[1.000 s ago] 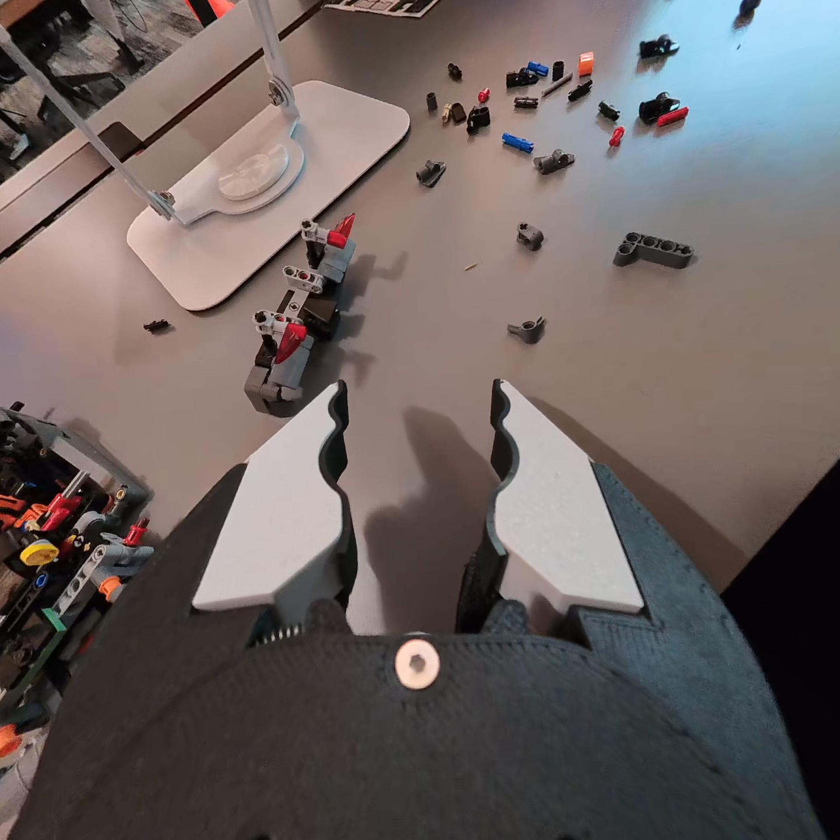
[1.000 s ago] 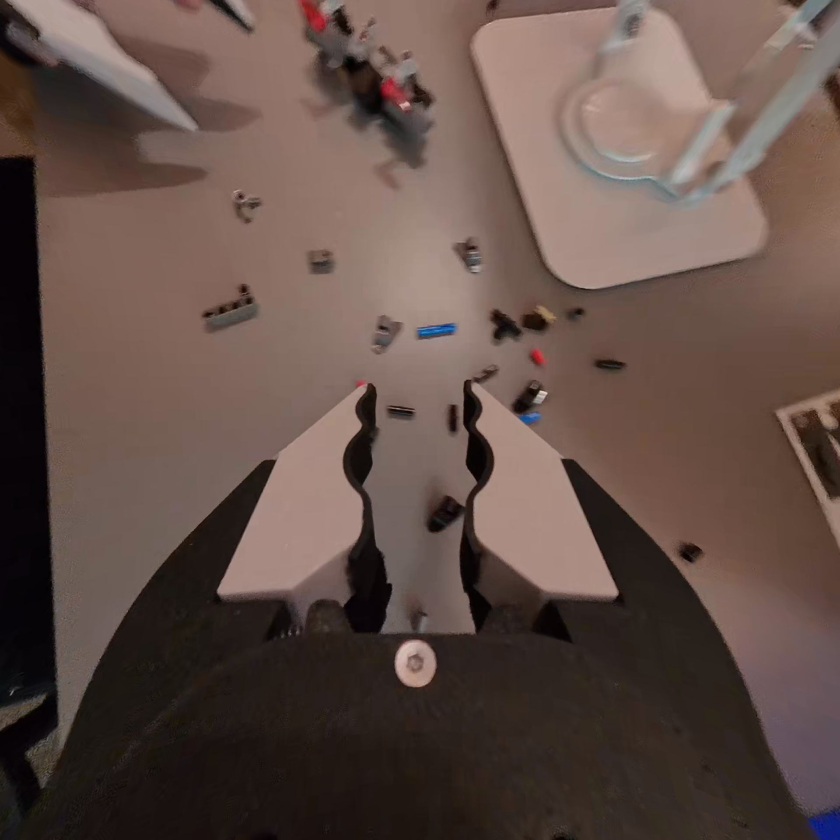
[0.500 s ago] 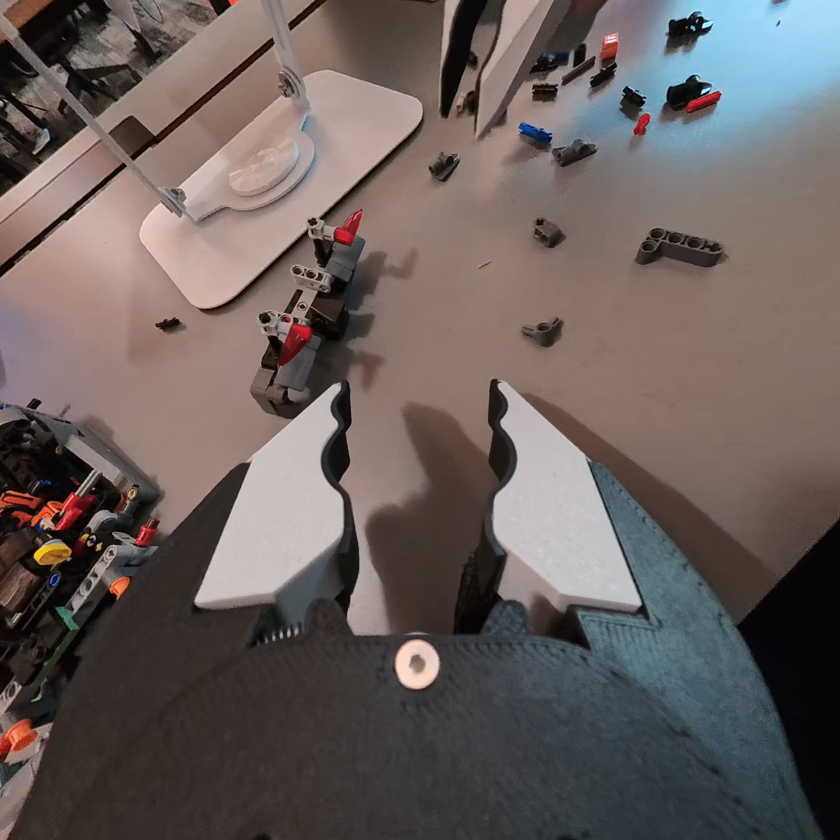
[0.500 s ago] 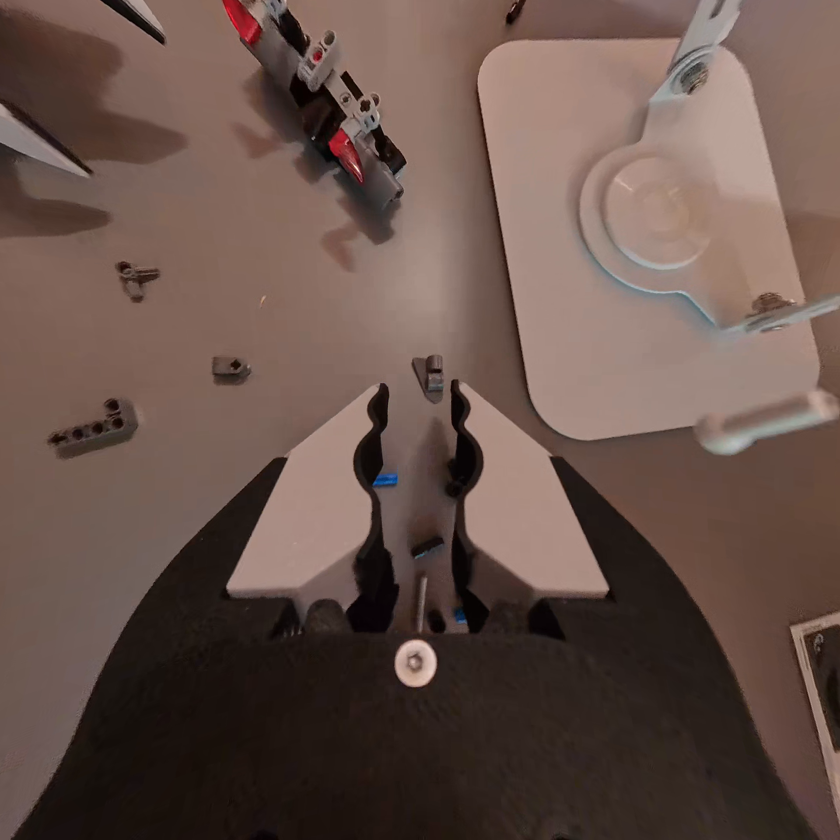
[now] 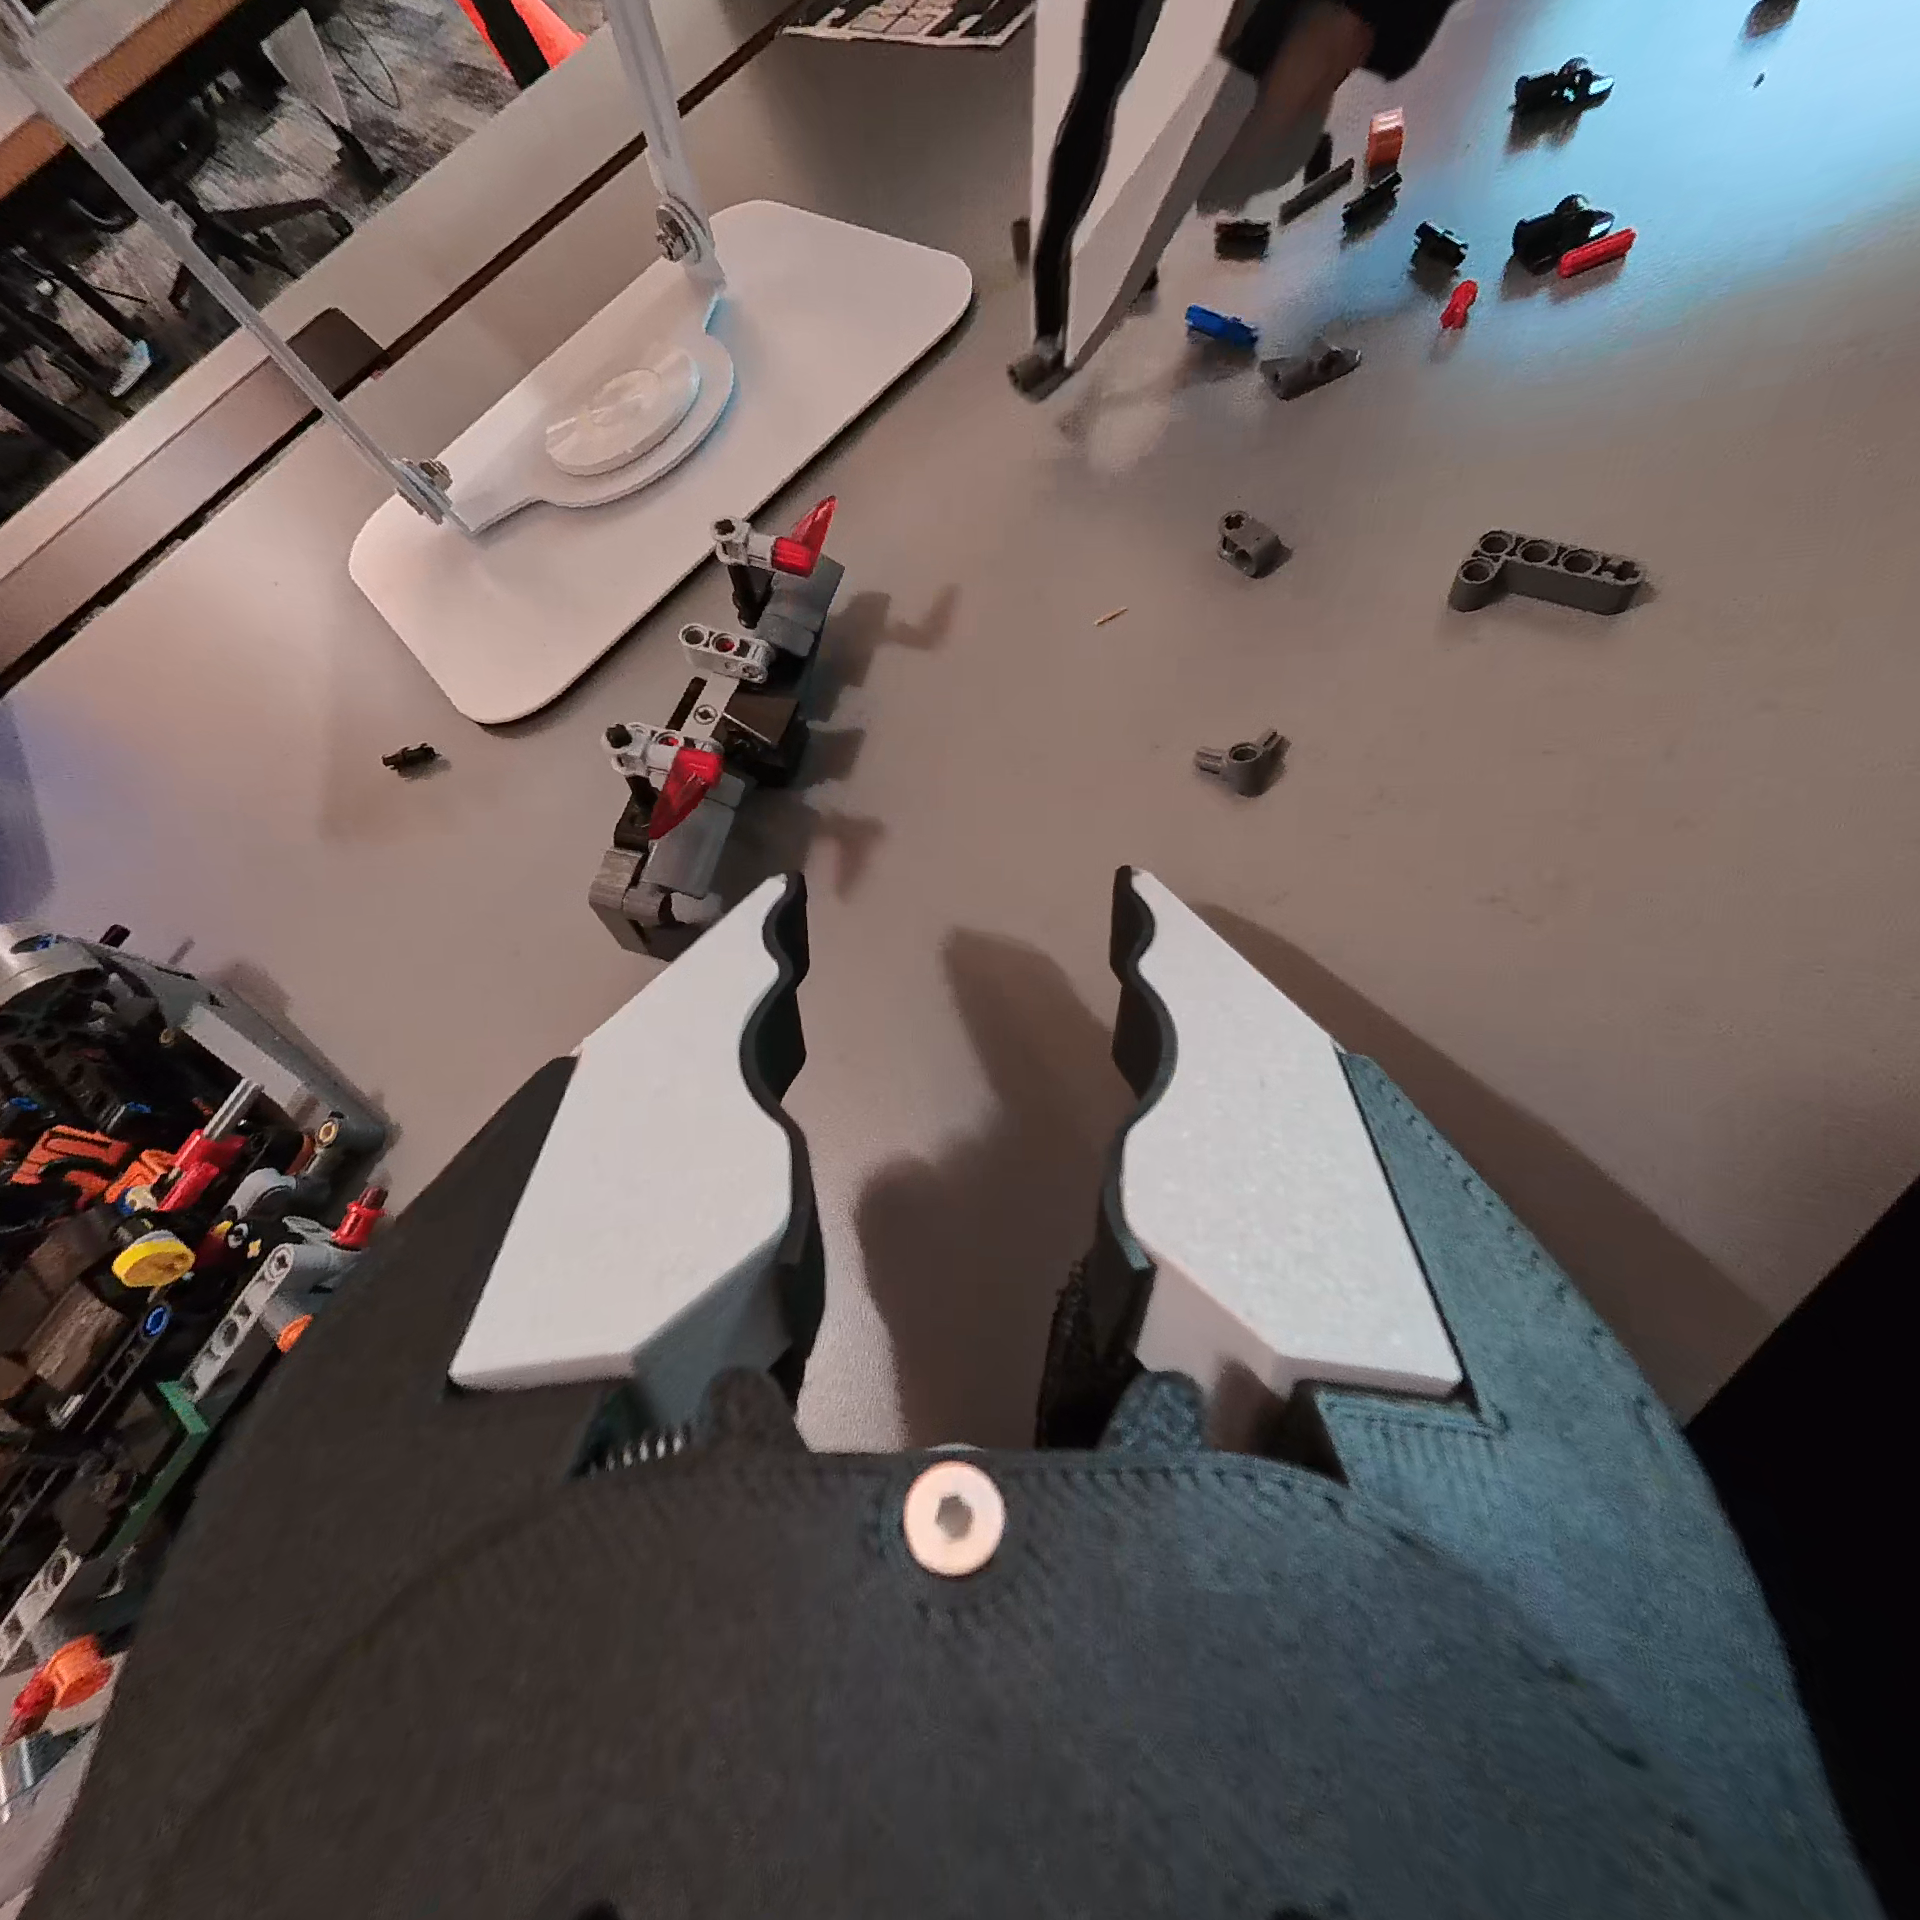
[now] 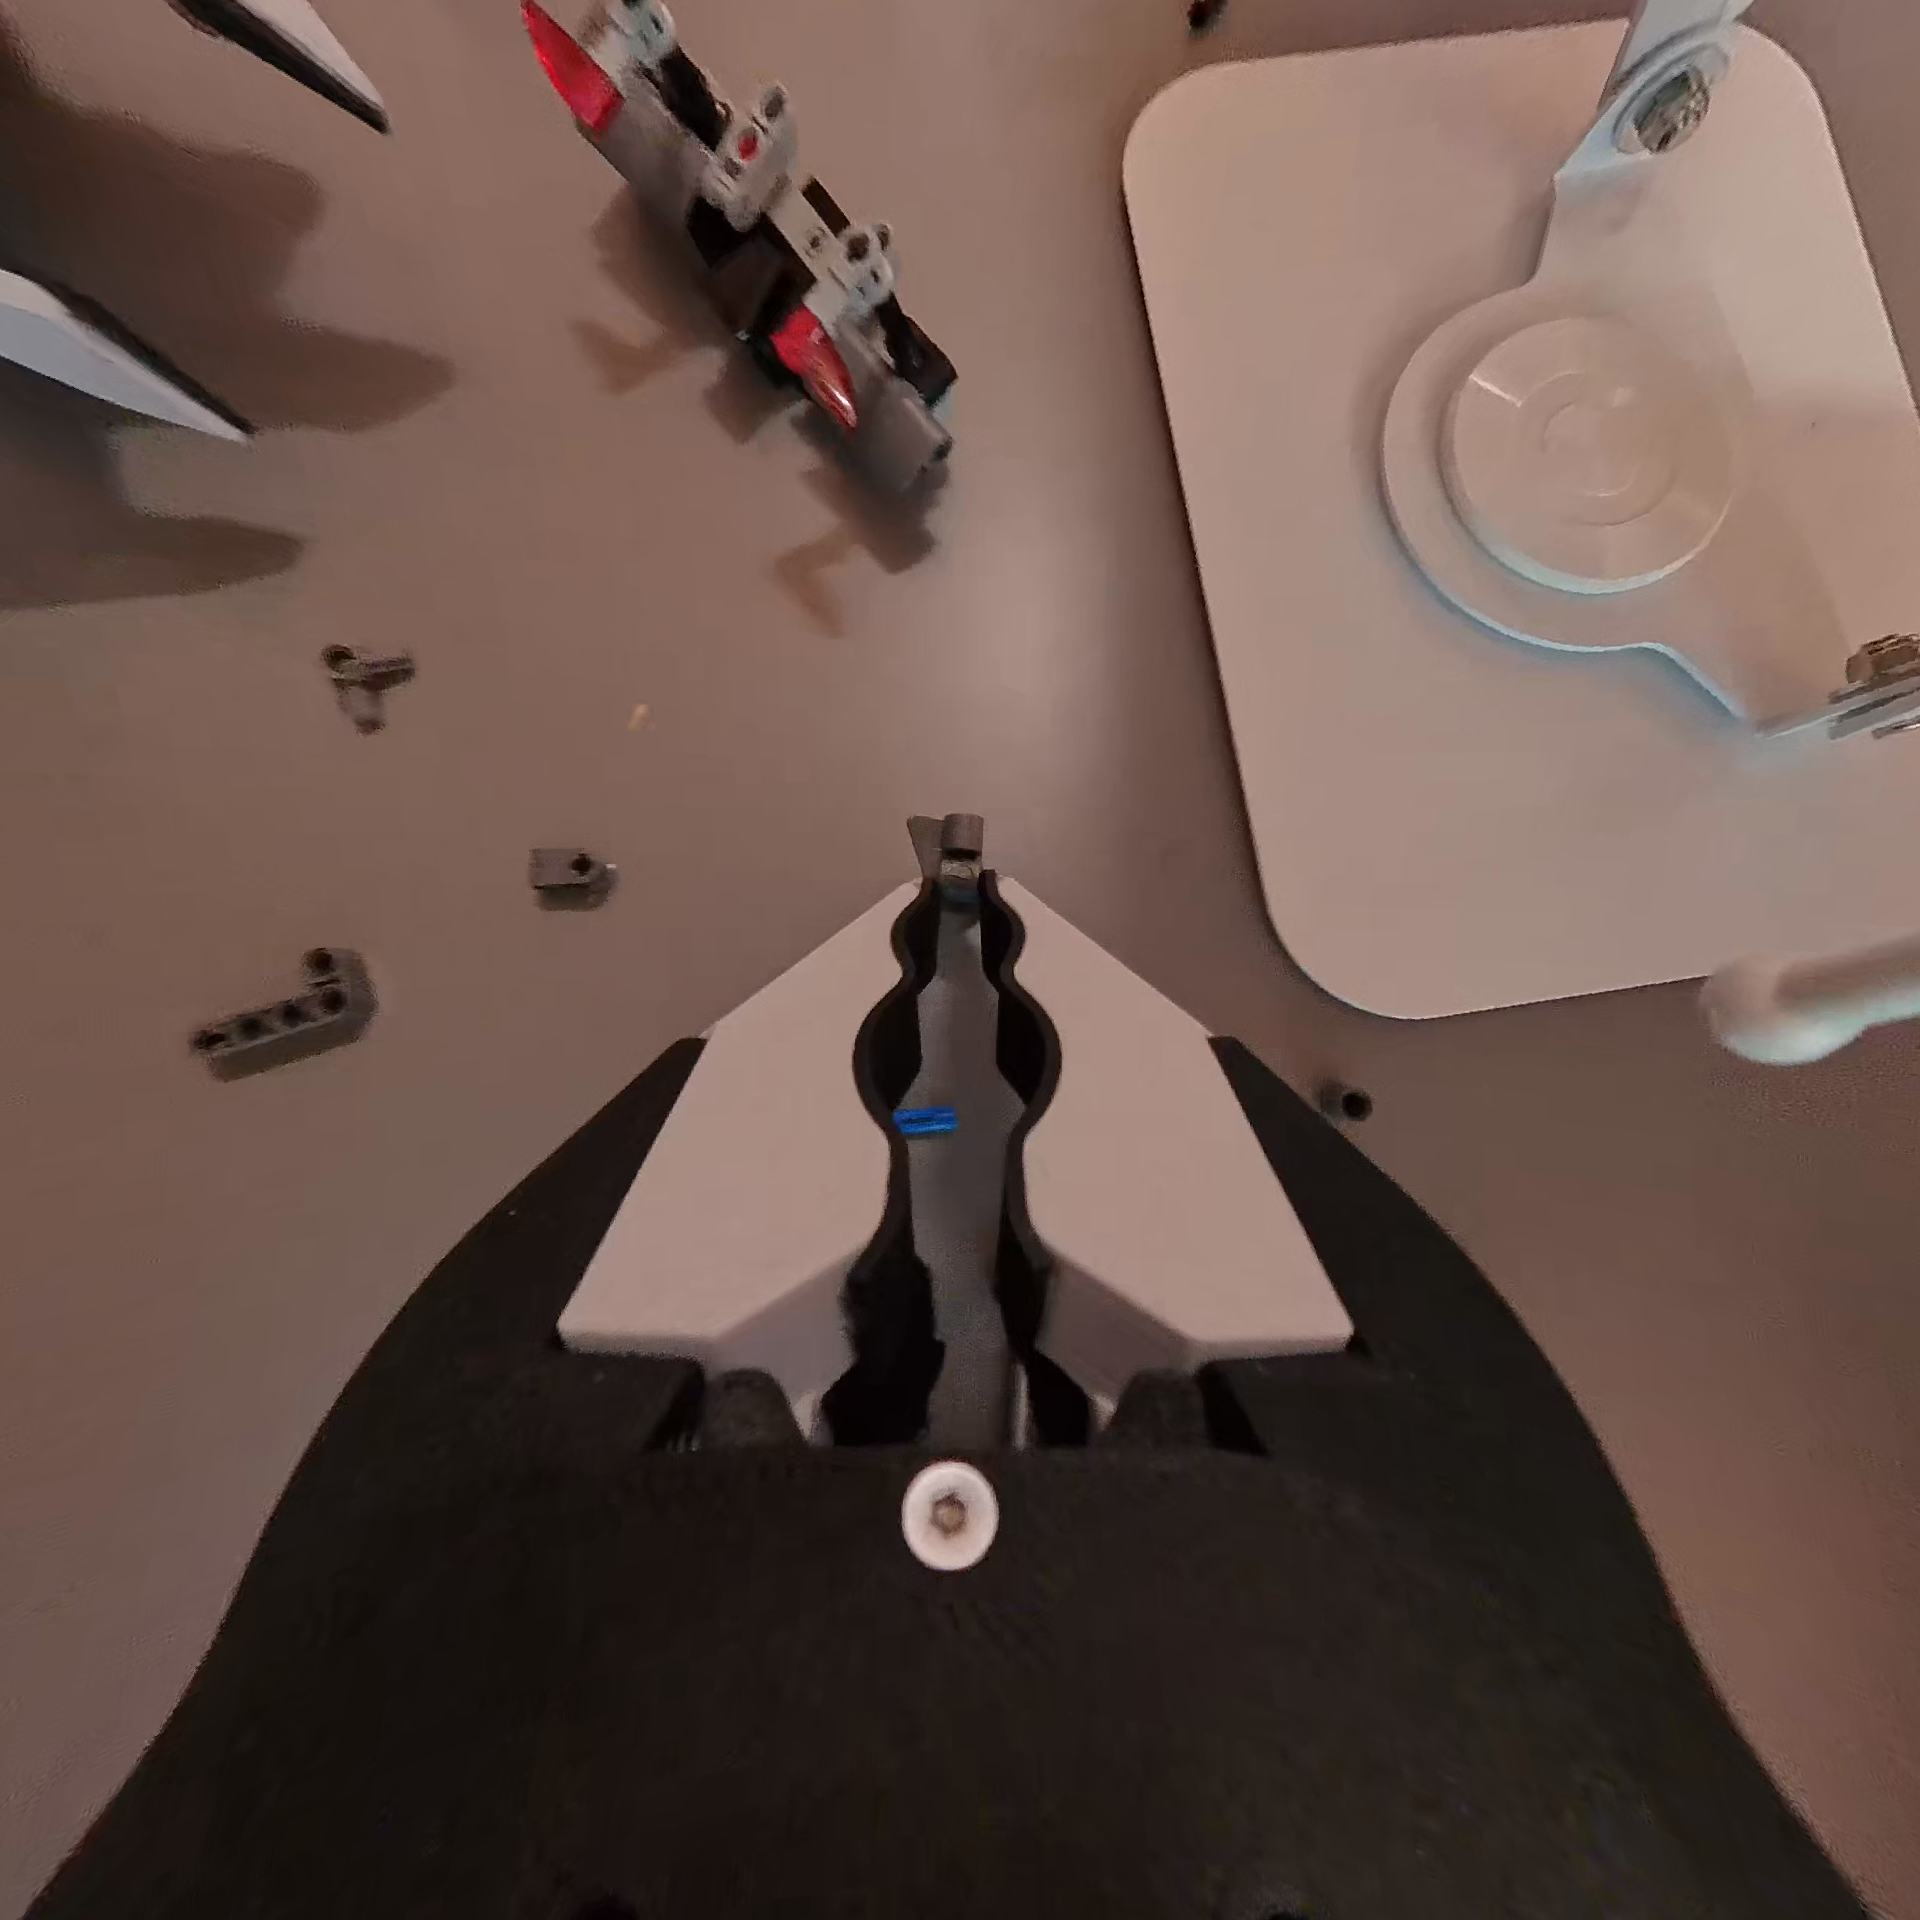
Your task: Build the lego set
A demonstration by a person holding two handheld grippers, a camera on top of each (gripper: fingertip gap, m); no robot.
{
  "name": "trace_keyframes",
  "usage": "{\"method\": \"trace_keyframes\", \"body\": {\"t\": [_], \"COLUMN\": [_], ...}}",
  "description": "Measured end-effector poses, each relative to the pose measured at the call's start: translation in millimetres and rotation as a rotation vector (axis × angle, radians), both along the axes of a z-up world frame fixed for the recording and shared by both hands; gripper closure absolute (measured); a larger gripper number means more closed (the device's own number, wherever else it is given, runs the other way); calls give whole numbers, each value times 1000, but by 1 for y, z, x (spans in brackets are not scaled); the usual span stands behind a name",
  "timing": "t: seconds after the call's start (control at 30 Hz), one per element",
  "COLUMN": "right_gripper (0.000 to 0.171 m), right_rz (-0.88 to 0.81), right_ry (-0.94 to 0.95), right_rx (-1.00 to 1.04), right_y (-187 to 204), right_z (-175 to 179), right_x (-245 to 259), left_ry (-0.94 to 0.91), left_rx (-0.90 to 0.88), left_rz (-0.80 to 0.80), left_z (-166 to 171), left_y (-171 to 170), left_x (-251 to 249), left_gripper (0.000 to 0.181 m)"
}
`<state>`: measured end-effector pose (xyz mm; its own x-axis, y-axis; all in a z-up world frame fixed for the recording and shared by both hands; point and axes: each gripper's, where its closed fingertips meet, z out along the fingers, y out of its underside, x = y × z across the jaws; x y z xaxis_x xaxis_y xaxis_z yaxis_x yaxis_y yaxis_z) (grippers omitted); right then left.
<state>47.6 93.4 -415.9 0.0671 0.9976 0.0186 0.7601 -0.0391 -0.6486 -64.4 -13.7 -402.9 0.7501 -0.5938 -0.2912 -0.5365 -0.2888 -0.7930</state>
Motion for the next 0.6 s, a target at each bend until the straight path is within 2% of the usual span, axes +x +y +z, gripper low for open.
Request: {"method": "trace_keyframes", "body": {"t": [0.27, 0.6], "right_gripper": [166, 166], "right_rz": [48, 130], "right_ry": [105, 49], "right_rx": [-42, 12], "right_y": [-43, -74], "right_z": [34, 36], "right_x": [-6, -32], "left_ry": [2, -25], "left_rx": [104, 110], "left_rz": [-23, -13], "left_z": [21, 18], "left_y": [1, -2], "left_x": [14, 11], "left_gripper": [131, 134]}}
